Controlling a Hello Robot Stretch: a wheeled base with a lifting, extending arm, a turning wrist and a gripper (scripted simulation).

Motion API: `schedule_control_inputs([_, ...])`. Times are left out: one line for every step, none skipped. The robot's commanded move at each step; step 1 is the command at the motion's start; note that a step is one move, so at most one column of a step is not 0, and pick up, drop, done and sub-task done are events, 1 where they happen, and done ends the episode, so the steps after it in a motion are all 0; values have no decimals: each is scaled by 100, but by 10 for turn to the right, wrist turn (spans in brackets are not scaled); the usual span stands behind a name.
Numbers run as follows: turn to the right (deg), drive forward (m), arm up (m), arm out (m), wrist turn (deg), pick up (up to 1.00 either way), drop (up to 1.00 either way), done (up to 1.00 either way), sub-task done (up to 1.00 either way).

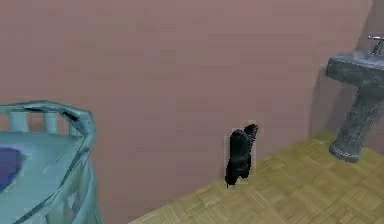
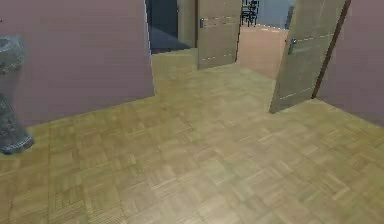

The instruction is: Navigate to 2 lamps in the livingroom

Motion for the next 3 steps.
schedule_control_inputs([450, 0, 0, 0, 0, 0, 0, 0, 0])
schedule_control_inputs([450, 0, 0, 0, 0, 0, 0, 0, 0])
schedule_control_inputs([450, 0, 0, 0, 0, 0, 0, 0, 0])
